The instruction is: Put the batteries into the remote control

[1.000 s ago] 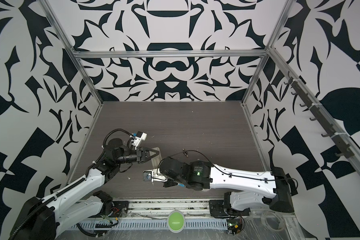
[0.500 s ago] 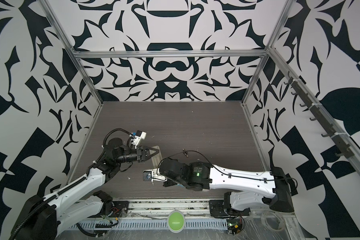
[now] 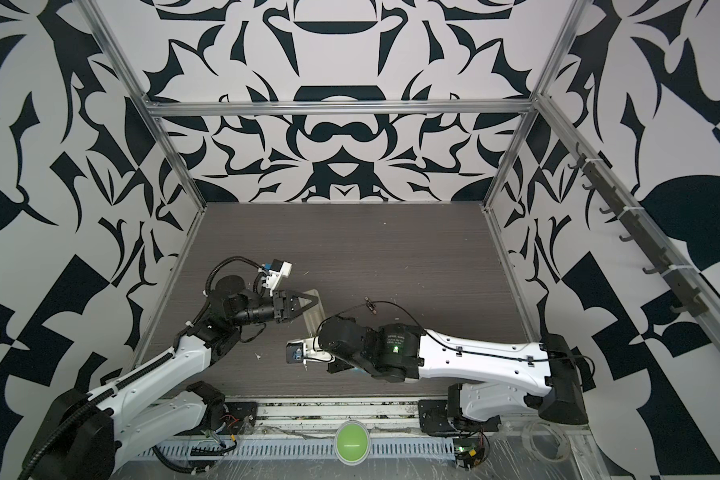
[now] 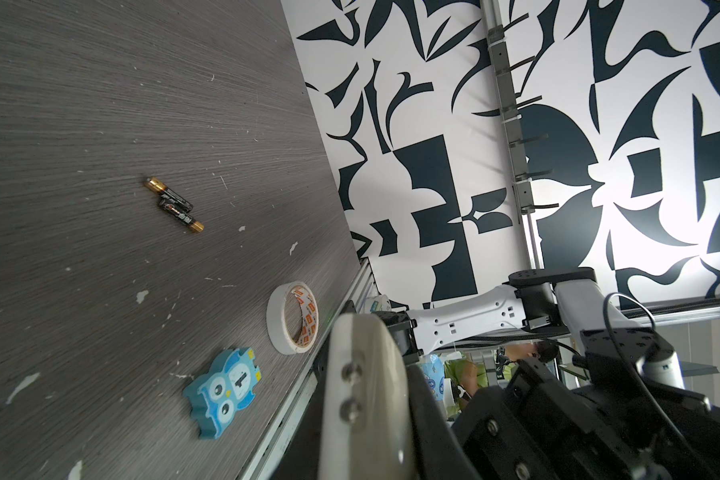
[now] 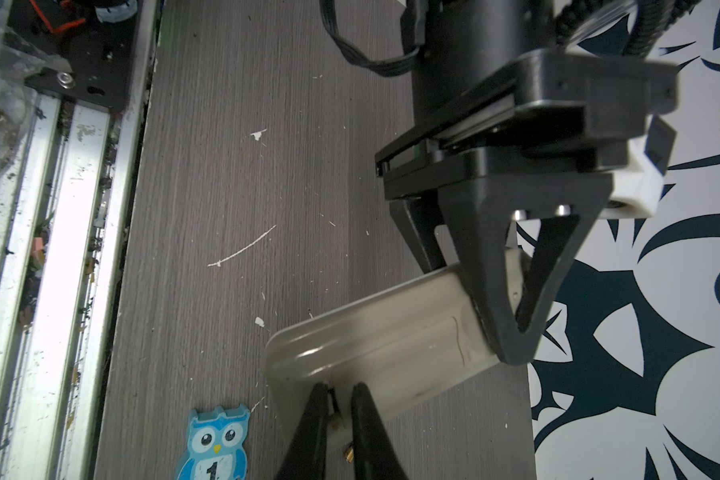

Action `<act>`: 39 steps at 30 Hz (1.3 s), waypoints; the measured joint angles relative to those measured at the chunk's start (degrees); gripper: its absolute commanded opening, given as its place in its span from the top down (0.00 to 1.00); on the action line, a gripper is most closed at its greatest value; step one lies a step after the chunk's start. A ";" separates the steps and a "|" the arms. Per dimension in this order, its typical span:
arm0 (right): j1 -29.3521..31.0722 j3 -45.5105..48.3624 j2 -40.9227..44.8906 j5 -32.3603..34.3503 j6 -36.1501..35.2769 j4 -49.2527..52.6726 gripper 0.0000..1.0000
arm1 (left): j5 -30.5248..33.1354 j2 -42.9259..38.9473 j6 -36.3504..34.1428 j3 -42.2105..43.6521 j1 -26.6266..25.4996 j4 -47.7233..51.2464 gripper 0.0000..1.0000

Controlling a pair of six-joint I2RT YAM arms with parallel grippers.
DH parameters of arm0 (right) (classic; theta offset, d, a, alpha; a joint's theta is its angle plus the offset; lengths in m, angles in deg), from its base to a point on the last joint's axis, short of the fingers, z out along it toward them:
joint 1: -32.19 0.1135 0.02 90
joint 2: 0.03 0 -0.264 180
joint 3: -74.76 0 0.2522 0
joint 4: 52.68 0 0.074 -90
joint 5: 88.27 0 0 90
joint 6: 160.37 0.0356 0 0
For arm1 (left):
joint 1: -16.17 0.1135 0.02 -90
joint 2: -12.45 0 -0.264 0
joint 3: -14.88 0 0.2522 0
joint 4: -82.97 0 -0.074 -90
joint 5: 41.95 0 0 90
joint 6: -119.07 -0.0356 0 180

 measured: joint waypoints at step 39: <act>-0.68 -0.24 0.24 4.90 -3.02 -5.70 0.89 | -3.98 1.18 0.61 0.00 -0.42 0.26 1.00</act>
